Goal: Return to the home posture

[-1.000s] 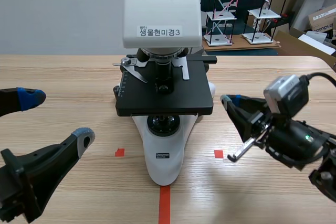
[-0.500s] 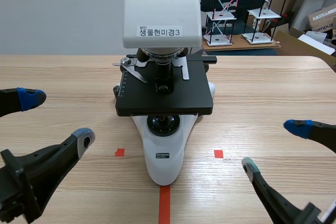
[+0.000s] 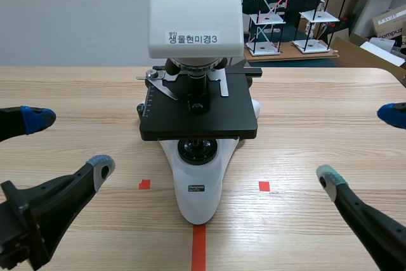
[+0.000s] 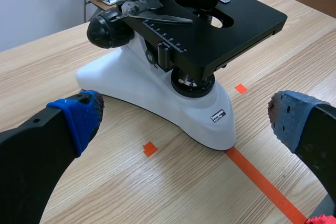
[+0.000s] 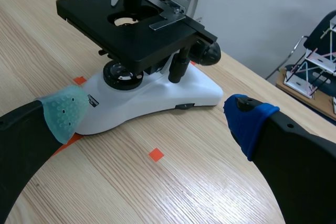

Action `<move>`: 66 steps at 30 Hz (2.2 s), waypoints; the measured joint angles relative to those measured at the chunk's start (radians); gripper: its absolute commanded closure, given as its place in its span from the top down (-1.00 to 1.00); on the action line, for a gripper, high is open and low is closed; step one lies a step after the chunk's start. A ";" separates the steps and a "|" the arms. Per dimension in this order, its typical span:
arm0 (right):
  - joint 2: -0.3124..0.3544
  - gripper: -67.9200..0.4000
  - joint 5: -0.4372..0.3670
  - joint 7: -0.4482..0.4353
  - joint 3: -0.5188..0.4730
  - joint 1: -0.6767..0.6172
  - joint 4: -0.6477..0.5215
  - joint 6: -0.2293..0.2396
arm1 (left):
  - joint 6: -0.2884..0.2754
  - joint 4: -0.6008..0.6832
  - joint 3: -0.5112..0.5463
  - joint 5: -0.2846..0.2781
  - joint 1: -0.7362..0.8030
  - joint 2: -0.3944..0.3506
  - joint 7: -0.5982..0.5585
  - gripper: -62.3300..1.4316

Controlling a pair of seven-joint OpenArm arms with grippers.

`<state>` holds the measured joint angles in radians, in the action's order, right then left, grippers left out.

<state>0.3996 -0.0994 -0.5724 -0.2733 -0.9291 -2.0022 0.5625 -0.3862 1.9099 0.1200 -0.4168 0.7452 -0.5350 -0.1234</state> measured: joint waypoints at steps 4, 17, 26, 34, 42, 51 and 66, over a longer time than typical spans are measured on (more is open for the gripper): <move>0.000 0.66 -0.019 -0.002 0.000 0.003 0.008 0.000 | 0.000 0.000 0.000 0.000 0.000 0.000 0.000 1.00; 0.000 0.66 -0.048 -0.002 0.000 0.003 0.015 0.000 | 0.000 0.000 0.000 0.000 0.000 0.000 0.000 1.00; 0.000 0.66 -0.048 -0.002 0.000 0.003 0.015 0.000 | 0.000 0.000 0.000 0.000 0.000 0.000 0.000 1.00; 0.000 0.66 -0.048 -0.002 0.000 0.003 0.015 0.000 | 0.000 0.000 0.000 0.000 0.000 0.000 0.000 1.00; 0.000 0.66 -0.048 -0.002 0.000 0.003 0.015 0.000 | 0.000 0.000 0.000 0.000 0.000 0.000 0.000 1.00; 0.000 0.67 -0.048 -0.002 0.000 0.003 0.015 0.000 | 0.000 0.000 0.000 0.000 0.000 0.000 0.000 1.00; 0.000 1.00 -0.048 -0.002 0.000 0.003 0.015 0.000 | 0.000 0.000 0.000 0.000 0.000 0.000 0.000 1.00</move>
<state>0.3996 -0.1471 -0.5739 -0.2729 -0.9257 -1.9869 0.5625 -0.3862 1.9099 0.1200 -0.4168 0.7452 -0.5350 -0.1234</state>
